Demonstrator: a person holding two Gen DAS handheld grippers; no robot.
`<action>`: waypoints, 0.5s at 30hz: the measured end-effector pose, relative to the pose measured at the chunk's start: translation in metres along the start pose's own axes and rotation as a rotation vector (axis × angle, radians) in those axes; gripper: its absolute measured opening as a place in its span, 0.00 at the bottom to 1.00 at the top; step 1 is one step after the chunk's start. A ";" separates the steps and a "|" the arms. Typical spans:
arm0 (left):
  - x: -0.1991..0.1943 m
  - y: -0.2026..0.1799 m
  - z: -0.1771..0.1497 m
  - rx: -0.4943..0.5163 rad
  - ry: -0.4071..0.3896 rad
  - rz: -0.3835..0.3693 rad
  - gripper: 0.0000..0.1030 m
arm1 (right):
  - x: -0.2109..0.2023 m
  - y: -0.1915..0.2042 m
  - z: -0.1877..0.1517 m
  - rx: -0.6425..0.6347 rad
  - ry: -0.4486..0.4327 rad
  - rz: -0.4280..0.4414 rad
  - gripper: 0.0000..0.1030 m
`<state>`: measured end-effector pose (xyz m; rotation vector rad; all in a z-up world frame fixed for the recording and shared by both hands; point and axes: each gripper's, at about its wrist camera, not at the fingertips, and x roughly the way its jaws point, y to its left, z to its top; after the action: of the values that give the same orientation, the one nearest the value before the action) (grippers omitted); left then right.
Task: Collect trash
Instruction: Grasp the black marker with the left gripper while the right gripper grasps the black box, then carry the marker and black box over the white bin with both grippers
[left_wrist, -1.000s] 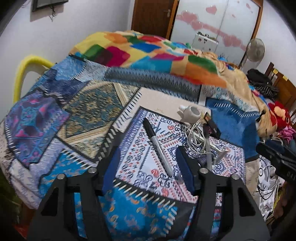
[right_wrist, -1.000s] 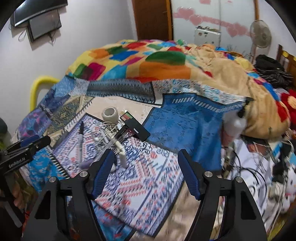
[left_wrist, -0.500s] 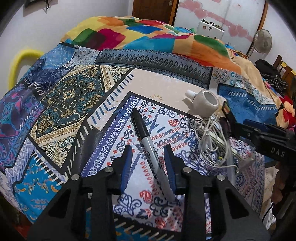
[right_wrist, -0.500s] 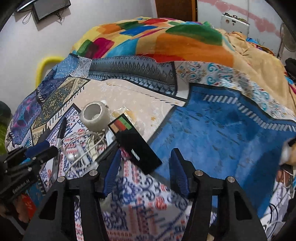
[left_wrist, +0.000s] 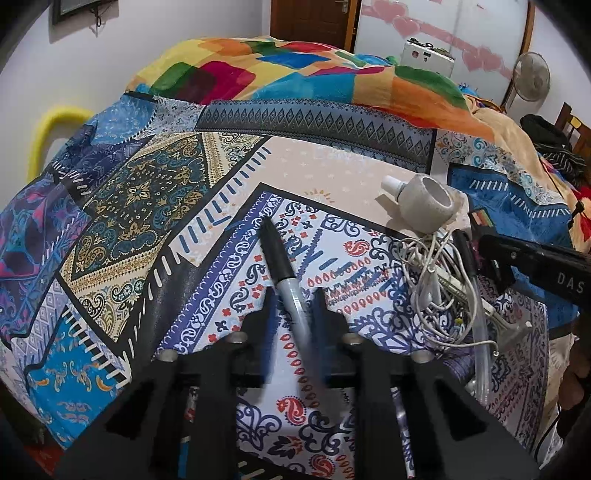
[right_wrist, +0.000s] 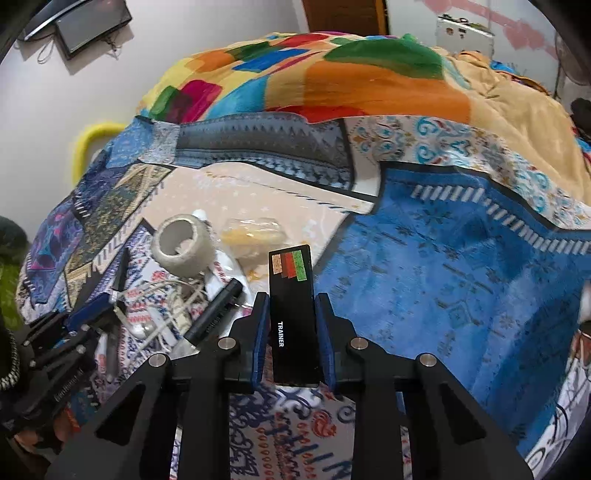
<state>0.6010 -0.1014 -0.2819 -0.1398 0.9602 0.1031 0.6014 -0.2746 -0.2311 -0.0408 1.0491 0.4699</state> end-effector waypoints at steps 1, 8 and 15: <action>0.000 0.002 0.001 -0.005 0.007 -0.008 0.10 | -0.001 0.000 -0.002 0.003 0.002 -0.002 0.22; -0.009 0.008 -0.002 -0.033 0.049 -0.103 0.10 | -0.022 0.002 -0.015 0.010 -0.008 -0.036 0.22; -0.047 0.009 -0.002 -0.027 0.014 -0.143 0.10 | -0.055 0.008 -0.019 0.042 -0.043 -0.061 0.22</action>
<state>0.5708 -0.0937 -0.2453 -0.2341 0.9598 -0.0169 0.5602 -0.2913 -0.1925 -0.0249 1.0129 0.3915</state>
